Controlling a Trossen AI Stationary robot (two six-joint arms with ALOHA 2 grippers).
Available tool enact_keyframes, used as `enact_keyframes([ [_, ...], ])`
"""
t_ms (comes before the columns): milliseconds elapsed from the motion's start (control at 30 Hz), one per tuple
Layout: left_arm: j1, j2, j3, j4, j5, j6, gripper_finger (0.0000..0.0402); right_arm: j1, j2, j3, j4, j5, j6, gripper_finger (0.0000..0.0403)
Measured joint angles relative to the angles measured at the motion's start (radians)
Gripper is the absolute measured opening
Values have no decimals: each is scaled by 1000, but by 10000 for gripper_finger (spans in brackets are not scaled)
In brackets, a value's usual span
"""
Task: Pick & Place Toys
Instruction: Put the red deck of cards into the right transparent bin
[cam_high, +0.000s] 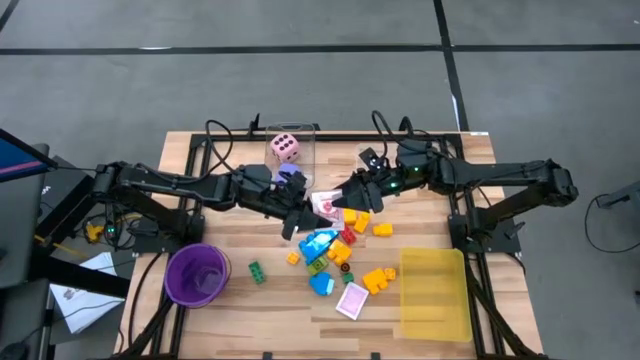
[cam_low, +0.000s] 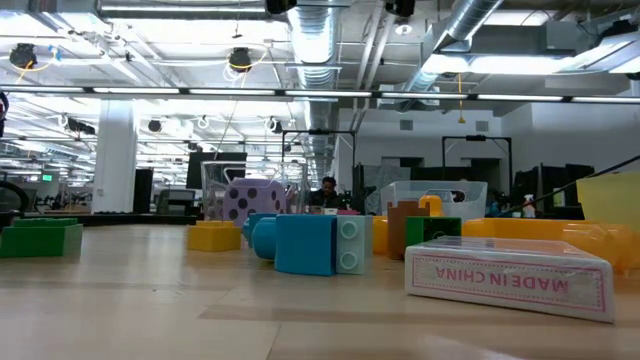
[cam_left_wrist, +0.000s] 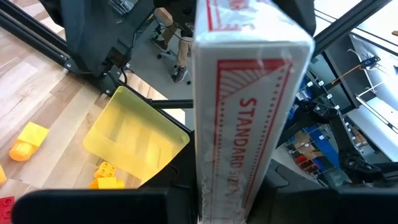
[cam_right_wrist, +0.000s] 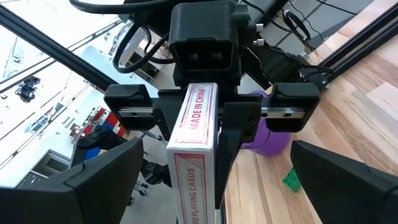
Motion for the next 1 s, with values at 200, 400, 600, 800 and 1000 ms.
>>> enact_keyframes([
  [200,0,0,0,0,0,0,70,0,0,0,0,0,5,396],
  [400,0,0,0,0,0,-1,70,0,0,0,0,0,11,362],
  [600,0,0,0,0,0,-27,70,0,0,0,0,0,10,316],
  [800,0,0,0,-22,0,-53,70,0,0,0,-1,3,10,305],
  [1000,0,0,0,-42,0,-62,70,0,0,0,-21,4,9,305],
])
